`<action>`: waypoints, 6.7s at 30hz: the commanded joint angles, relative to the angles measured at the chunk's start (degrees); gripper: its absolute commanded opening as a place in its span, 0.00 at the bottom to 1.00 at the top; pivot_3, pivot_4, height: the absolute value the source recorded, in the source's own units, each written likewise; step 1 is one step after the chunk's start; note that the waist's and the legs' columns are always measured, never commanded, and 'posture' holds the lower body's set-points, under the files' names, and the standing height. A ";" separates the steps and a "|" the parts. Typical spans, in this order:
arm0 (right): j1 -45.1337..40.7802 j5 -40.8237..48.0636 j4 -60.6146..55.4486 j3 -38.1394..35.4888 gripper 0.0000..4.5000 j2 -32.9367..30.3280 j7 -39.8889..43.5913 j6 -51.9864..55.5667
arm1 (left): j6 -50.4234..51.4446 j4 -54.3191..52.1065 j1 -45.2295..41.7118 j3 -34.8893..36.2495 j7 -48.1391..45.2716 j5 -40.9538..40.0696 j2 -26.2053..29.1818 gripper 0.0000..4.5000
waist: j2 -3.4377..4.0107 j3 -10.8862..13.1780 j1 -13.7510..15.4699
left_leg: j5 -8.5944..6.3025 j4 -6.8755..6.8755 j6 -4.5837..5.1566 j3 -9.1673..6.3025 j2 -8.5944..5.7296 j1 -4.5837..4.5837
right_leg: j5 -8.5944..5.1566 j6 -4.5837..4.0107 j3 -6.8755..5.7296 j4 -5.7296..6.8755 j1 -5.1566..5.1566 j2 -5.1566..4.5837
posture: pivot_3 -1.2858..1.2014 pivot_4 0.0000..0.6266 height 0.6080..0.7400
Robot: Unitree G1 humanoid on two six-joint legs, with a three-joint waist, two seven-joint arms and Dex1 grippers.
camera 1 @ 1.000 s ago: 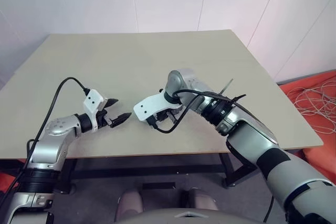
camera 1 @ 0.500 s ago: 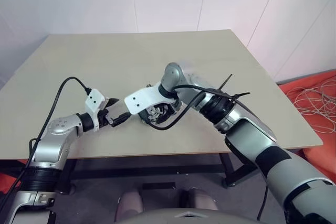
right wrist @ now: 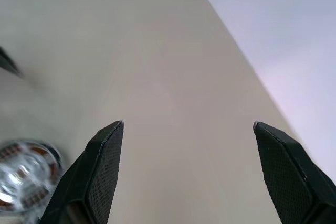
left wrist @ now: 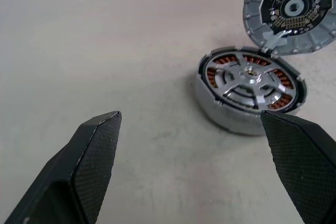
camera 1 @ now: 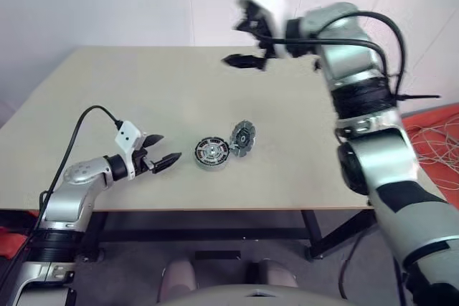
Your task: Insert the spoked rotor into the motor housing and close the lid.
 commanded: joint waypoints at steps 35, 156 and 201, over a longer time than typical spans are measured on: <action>32.63 12.06 -25.15 4.64 0.00 1.28 -9.36 9.69 | 1.80 -4.35 3.85 3.75 -0.39 -2.01 3.21 1.00 | 0.41 0.13 -0.35 | -0.03 -0.18 0.06 -0.02 0.24 0.27 | -0.10 -0.06 -0.82 -0.84 0.46 -0.01 | 0.52 0.00 1.00; 20.85 9.20 6.75 11.57 0.69 16.90 -0.05 -20.80 | -2.07 -8.83 9.43 3.72 -10.19 -6.55 4.60 1.00 | 0.26 0.07 -0.40 | 0.20 -0.85 -0.35 0.09 0.09 0.22 | -0.13 -0.23 -0.17 0.12 -0.31 0.03 | 0.52 0.00 1.00; 20.73 8.61 11.63 10.60 0.69 19.13 -0.36 -14.43 | 3.55 -12.73 12.74 3.69 -10.24 -8.65 5.84 1.00 | 0.23 0.04 -0.49 | 0.20 -0.85 -0.36 0.08 0.10 0.40 | -0.15 -0.21 -0.17 0.11 0.01 0.03 | 0.52 0.00 1.00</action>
